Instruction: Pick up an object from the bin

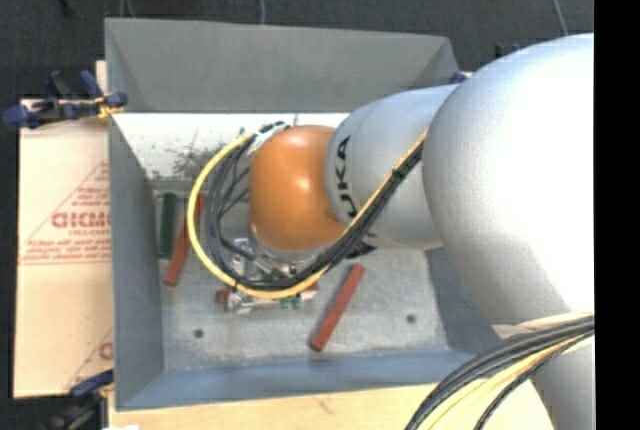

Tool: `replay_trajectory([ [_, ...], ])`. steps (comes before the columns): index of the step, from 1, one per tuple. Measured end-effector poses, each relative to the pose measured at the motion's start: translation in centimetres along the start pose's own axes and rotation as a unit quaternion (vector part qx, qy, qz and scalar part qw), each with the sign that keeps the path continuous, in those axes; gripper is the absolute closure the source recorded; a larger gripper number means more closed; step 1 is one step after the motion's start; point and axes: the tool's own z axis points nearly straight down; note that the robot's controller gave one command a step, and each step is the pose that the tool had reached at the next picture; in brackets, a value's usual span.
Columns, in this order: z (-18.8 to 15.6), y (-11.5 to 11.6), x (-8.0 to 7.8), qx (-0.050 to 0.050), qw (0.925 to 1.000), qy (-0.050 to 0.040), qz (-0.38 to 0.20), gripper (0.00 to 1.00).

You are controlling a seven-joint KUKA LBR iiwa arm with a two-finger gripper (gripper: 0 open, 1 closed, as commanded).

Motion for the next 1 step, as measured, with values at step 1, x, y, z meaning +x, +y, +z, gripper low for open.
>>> replay_trajectory([
  [1, -17.07, -1.38, -1.46, 0.0, 0.9999, -0.0029, -0.016, 1.0],
])
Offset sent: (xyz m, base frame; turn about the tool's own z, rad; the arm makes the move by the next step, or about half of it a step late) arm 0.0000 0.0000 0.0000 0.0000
